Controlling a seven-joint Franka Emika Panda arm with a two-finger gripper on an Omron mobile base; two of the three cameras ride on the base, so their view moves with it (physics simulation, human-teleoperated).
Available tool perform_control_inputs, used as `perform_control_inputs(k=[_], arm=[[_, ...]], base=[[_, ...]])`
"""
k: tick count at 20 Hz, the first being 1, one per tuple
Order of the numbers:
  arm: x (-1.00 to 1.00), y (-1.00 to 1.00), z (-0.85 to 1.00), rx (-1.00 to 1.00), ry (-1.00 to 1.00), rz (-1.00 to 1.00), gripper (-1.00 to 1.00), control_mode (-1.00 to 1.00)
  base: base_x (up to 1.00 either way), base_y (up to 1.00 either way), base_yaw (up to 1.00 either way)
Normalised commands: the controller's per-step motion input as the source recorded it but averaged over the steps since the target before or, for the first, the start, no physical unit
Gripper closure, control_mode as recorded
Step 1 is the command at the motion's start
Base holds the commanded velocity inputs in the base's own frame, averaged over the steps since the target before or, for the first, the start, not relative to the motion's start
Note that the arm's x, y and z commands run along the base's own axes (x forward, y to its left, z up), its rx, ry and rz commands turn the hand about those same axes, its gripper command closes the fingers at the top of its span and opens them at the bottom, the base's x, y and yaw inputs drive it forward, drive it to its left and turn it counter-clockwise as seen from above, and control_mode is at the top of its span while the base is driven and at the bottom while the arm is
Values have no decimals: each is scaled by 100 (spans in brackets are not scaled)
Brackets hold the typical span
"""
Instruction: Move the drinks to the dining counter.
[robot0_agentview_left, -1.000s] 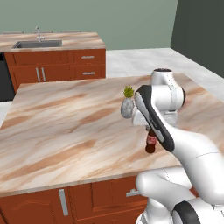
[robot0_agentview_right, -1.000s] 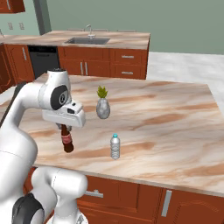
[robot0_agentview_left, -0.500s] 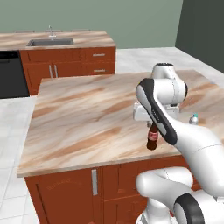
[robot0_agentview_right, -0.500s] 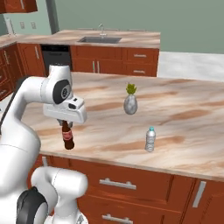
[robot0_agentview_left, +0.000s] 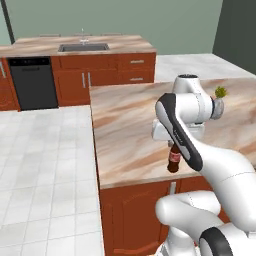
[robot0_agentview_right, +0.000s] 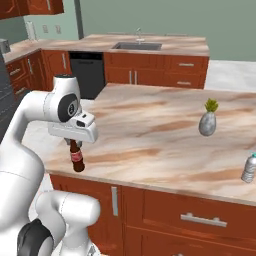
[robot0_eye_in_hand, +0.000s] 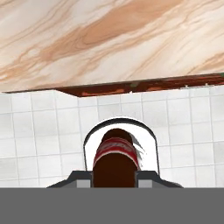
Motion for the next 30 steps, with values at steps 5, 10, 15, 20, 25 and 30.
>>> perform_control_inputs(k=[5, 10, 15, 20, 25, 30], arm=[[0, 0, 0, 0, 0, 0, 100, 100], [0, 0, 0, 0, 0, 0, 100, 100], [0, 0, 0, 0, 0, 0, 100, 100], [0, 0, 0, 0, 0, 0, 100, 100], [0, 0, 0, 0, 0, 0, 100, 100], [0, 0, 0, 0, 0, 0, 100, 100]], base=[[2, 100, 0], [31, 100, 0], [42, 100, 0], [54, 100, 0], [95, 99, -10], [100, 90, -18]])
